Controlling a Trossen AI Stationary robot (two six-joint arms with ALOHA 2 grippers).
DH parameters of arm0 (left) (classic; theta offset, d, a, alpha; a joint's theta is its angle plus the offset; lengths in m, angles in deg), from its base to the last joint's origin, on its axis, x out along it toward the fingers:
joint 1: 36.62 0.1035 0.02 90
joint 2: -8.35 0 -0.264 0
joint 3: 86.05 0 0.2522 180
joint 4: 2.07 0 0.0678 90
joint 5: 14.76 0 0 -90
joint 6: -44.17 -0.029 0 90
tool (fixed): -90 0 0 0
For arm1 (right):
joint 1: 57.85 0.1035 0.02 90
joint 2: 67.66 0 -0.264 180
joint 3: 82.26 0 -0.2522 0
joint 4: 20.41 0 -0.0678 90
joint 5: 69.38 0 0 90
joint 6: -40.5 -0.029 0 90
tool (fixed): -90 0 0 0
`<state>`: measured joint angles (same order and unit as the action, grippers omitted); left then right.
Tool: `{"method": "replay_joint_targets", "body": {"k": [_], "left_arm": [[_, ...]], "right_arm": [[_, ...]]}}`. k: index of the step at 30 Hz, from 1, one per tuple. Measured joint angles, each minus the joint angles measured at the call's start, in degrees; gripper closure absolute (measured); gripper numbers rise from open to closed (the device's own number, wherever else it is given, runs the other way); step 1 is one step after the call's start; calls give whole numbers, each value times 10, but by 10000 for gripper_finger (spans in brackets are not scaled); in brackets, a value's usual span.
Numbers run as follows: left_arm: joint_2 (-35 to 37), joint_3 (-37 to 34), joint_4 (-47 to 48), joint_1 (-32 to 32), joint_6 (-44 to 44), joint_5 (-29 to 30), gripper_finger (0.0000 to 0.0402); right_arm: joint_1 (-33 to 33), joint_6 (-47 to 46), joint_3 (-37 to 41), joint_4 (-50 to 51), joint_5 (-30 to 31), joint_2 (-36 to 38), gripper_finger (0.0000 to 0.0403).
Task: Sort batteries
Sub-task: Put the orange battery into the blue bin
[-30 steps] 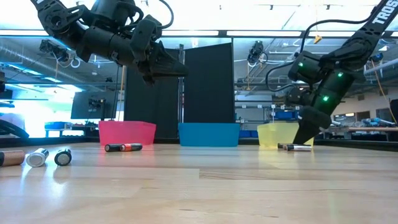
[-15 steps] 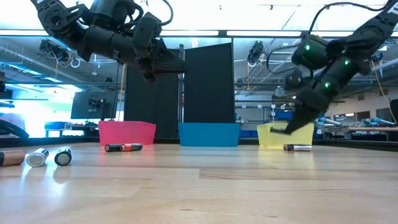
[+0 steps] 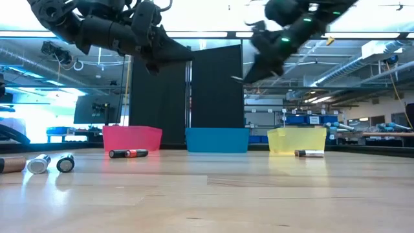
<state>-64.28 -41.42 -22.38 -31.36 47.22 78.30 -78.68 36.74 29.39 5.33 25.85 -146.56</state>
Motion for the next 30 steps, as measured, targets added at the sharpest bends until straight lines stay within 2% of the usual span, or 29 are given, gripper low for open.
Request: {"method": "replay_joint_targets", "body": {"k": [9, 15, 21, 30], "left_arm": [[7, 0, 2, 0, 0, -2, 338], [7, 0, 2, 0, 0, -16, 338], [7, 0, 2, 0, 1, -18, 337], [7, 0, 2, 0, 2, -18, 337]], "right_arm": [[-45, 59, -274, 164, -2, -201, 346], [-80, 95, -393, 255, -42, -320, 346], [-117, 109, -449, 284, -54, -407, 346], [-158, 89, -459, 295, -86, -469, 346]]}}
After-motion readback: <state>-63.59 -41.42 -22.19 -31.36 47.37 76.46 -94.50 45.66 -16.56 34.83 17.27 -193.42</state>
